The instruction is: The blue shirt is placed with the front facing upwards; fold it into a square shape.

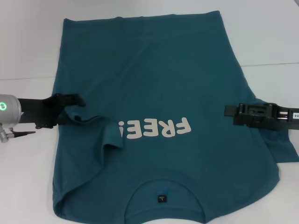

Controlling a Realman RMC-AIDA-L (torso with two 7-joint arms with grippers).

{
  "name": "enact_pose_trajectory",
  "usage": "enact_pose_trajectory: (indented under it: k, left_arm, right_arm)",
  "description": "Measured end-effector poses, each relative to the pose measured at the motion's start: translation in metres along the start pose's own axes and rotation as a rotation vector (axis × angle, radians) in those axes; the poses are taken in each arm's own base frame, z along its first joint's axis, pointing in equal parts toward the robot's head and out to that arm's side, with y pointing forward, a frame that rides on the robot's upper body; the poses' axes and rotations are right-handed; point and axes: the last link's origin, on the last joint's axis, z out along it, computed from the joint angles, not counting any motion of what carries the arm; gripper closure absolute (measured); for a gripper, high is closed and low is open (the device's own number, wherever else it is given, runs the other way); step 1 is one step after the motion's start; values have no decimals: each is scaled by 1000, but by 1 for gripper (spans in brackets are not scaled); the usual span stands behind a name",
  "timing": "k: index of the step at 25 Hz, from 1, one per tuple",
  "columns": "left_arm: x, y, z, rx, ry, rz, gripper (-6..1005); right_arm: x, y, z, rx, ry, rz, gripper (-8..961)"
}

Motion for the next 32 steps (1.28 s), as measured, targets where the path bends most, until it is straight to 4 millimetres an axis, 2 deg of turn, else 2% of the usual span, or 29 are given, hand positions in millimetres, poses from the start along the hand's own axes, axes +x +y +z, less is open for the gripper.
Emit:
enact_pose_trajectory:
  k: [1,6,13,19,21,24,27,30,32]
  left_arm:
    - [0,1,2,3,3,2,111]
    - [-3,4,14,18,-2,-3,110]
    - [-3,11,21,11,19,0,110]
    - [0,47,31,-107,51,66,111]
    - [-1,54,30,-145,43,79,111]
    - [-4,47,23,-161,28,66,111]
    - [-8,28,6,-193,23,54,111]
    - [-16,16,-16,-262,18,133,112]
    - [-27,10,-34,-352,7,250,112]
  right_arm:
    - [0,0,0,0,0,0,136]
    - [1,-1,-1,2,0,2,138]
    - [1,-1,0,2,1,-1,141]
    - [2,0,2,-4,2,-7,144]
    - [1,1,3,-5,3,-10,144]
    - [1,1,3,-4,2,-16,146]
    - [0,1,2,-2,0,-39,147]
    - [0,1,1,-5,4,-85,148]
    - [0,1,1,-7,6,-91,149]
